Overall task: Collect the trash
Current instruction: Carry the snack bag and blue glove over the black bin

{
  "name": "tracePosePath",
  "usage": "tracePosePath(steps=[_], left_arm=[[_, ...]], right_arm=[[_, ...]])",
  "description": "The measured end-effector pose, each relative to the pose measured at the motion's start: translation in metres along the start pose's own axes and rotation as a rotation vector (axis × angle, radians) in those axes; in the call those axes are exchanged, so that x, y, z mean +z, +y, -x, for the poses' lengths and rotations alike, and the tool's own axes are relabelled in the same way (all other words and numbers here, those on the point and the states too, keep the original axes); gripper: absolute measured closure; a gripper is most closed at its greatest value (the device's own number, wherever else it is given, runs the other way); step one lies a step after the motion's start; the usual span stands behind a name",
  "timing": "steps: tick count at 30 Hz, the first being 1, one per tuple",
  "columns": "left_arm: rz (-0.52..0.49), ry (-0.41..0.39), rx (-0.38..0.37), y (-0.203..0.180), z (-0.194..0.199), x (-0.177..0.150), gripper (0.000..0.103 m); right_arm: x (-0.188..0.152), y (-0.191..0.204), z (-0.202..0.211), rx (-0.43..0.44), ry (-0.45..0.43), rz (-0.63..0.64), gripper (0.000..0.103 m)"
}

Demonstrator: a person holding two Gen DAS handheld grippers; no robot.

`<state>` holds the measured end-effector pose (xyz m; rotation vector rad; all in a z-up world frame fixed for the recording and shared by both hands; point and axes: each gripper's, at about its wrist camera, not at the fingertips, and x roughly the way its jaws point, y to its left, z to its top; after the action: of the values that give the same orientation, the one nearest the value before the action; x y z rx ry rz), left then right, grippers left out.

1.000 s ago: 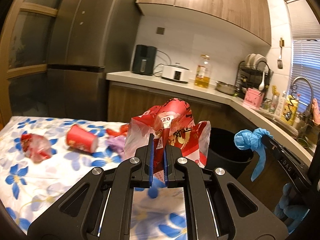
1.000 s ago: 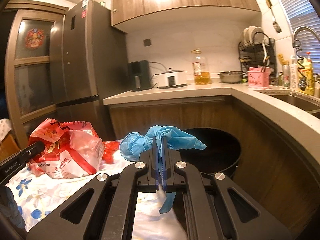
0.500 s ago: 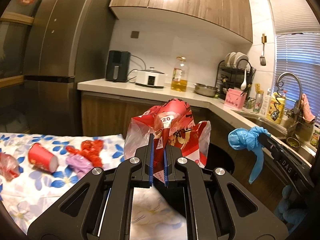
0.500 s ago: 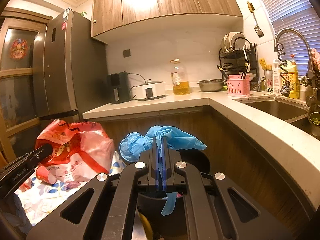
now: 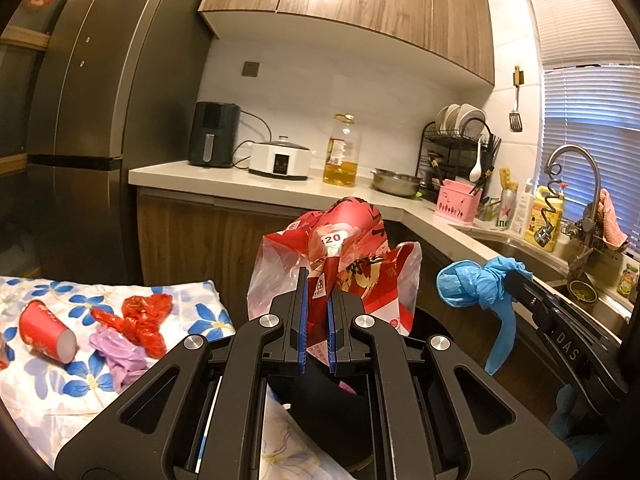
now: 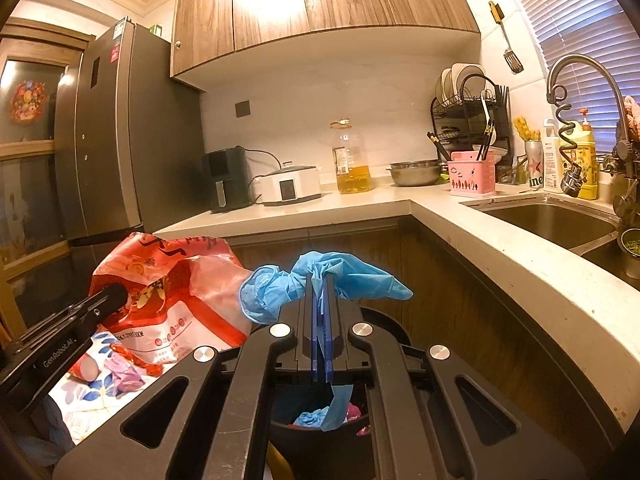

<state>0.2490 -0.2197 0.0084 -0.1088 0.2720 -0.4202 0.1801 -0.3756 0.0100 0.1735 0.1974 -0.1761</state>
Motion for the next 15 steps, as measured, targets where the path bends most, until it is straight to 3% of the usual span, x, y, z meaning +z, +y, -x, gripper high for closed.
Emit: tracePosePath(steps=[15], left_arm=[[-0.006,0.032,-0.029,-0.009,-0.034,-0.007,0.096]], right_arm=[[0.0,-0.008,-0.021,0.004,0.013,-0.024,0.1]])
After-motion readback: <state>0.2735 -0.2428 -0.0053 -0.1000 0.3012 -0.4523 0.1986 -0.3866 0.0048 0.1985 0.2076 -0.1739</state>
